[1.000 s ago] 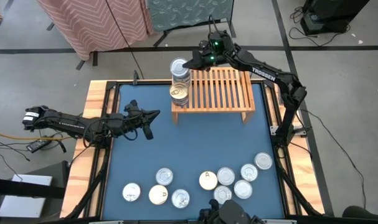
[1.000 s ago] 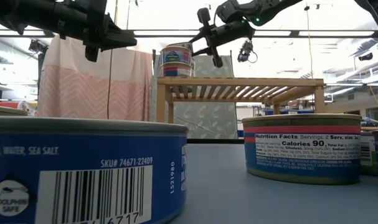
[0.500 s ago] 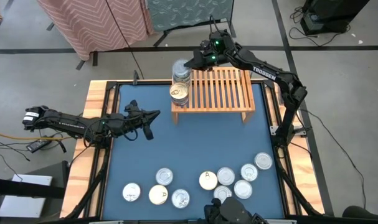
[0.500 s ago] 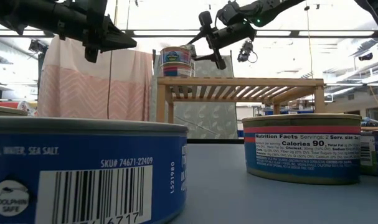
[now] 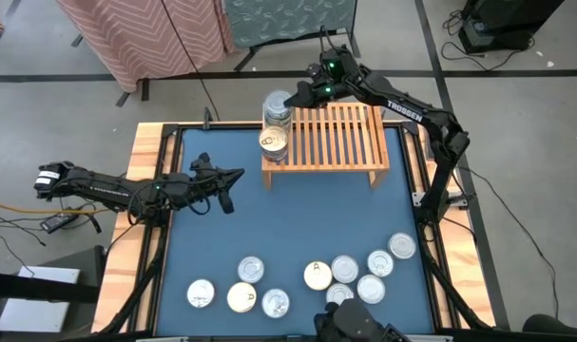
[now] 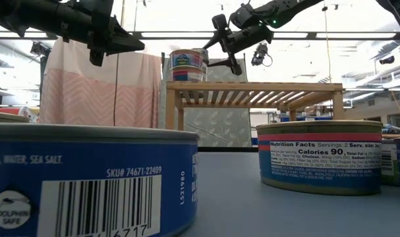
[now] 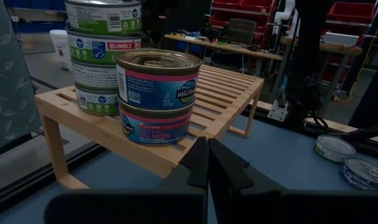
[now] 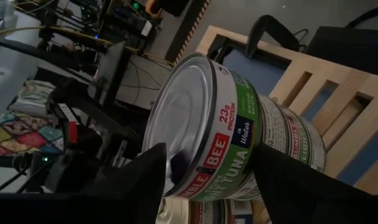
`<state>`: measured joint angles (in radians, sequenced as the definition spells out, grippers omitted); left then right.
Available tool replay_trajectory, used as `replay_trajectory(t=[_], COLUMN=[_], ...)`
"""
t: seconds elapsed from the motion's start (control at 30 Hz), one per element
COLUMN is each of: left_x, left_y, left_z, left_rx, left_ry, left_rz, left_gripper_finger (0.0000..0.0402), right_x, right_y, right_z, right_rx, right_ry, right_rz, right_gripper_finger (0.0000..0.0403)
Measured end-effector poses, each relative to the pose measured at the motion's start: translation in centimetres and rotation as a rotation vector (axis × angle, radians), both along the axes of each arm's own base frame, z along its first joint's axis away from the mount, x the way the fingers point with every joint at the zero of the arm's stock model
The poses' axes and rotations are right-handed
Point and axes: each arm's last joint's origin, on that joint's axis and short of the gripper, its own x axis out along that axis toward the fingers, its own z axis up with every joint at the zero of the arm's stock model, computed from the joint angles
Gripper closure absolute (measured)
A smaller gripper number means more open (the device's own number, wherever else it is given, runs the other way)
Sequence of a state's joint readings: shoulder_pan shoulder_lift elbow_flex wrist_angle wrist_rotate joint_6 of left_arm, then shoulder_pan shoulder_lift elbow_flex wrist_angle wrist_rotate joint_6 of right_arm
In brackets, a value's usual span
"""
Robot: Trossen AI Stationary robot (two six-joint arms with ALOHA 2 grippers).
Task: Stack canned seafood by type on shelf
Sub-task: Stack the green tuna can on top of the other green tuna cans on the shelf
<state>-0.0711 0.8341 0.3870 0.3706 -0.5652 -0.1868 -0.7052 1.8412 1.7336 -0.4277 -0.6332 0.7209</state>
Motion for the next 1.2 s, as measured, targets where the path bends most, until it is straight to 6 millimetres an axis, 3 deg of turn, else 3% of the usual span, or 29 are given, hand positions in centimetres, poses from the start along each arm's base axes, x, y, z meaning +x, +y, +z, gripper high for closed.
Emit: replay_trajectory(t=[0.83, 1.2], left_x=[0.0, 0.0], left_y=[0.0, 0.0], left_z=[0.0, -0.1], left_rx=[0.002, 0.003], left_ry=[0.005, 0.009], left_rz=[0.000, 0.000], left_gripper_finger=[0.0392, 0.0392], right_x=[0.2, -0.8], right_y=[0.3, 0.7], right_z=[0.2, 1.7], right_rx=[-0.047, -0.162], right_ry=[-0.012, -0.028], right_rz=[0.041, 0.032], right_gripper_finger=[0.0171, 0.0171])
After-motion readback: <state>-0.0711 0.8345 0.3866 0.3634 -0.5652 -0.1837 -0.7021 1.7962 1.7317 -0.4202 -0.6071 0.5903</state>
